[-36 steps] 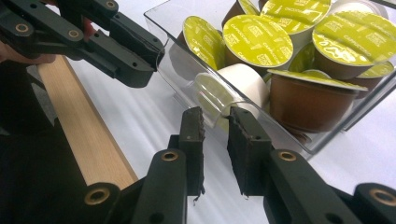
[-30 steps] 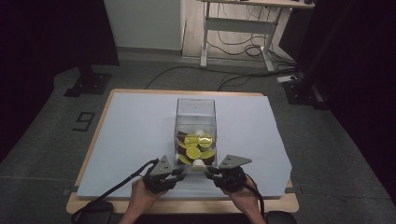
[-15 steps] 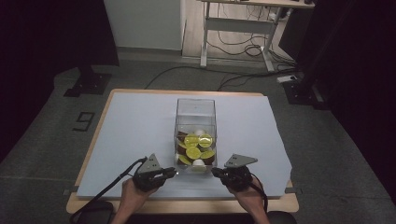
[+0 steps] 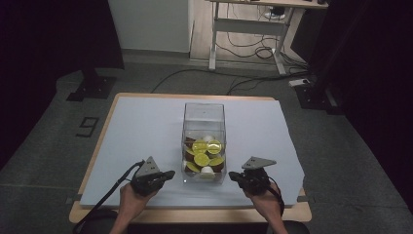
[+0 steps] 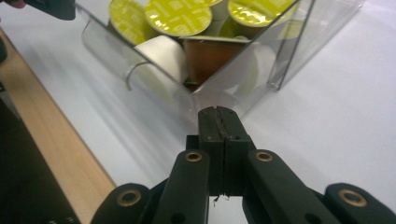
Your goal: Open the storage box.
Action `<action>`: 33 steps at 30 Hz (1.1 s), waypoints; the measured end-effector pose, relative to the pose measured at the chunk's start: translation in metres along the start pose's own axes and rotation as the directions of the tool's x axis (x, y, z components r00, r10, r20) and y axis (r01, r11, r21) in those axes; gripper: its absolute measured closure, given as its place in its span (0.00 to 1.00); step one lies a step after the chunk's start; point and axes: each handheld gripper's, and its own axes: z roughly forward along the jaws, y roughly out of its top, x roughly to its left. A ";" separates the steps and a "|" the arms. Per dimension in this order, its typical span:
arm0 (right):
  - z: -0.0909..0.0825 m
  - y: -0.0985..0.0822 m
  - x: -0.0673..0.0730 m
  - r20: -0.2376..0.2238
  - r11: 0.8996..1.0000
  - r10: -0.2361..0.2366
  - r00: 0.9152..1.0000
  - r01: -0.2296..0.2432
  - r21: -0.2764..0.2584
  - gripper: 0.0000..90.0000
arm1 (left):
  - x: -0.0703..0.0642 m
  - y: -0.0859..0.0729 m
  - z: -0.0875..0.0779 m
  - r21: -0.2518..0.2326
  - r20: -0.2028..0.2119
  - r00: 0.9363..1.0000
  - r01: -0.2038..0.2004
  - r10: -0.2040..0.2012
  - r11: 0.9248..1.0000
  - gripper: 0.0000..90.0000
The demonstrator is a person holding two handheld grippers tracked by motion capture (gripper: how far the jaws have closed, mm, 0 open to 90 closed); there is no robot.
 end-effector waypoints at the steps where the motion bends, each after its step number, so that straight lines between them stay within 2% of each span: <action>1: 0.000 0.001 -0.003 0.002 1.000 0.006 1.000 -0.006 -0.006 0.98 | 0.001 0.000 0.000 0.000 -0.003 1.000 0.004 -0.004 1.000 1.00; 13: 0.004 0.006 -0.030 0.024 0.999 0.031 0.999 -0.030 -0.027 0.89 | 0.018 -0.005 0.003 0.002 -0.044 0.999 0.019 -0.019 1.000 0.97; 17: 0.001 0.004 -0.038 0.051 0.999 0.021 0.998 -0.020 -0.025 0.83 | 0.024 -0.008 0.005 0.006 -0.057 0.998 0.027 -0.027 1.000 0.90; 24: 0.002 -0.002 -0.045 0.080 1.000 0.004 0.997 -0.005 0.013 0.64 | 0.029 -0.012 0.010 0.036 -0.085 0.996 0.012 -0.009 0.999 0.65; 30: 0.009 -0.010 -0.049 0.106 0.998 -0.030 0.994 0.023 0.065 0.43 | 0.036 -0.016 0.016 0.052 -0.081 0.996 0.032 -0.027 0.998 0.41; 32: 0.011 -0.013 -0.052 0.119 0.997 -0.030 0.992 0.021 0.073 0.37 | 0.037 -0.017 0.018 0.064 -0.082 0.996 0.044 -0.039 0.997 0.31; 33: 0.013 -0.016 -0.054 0.140 0.997 -0.026 0.990 0.015 0.078 0.31 | 0.038 -0.018 0.019 0.072 -0.086 0.995 0.047 -0.041 0.996 0.24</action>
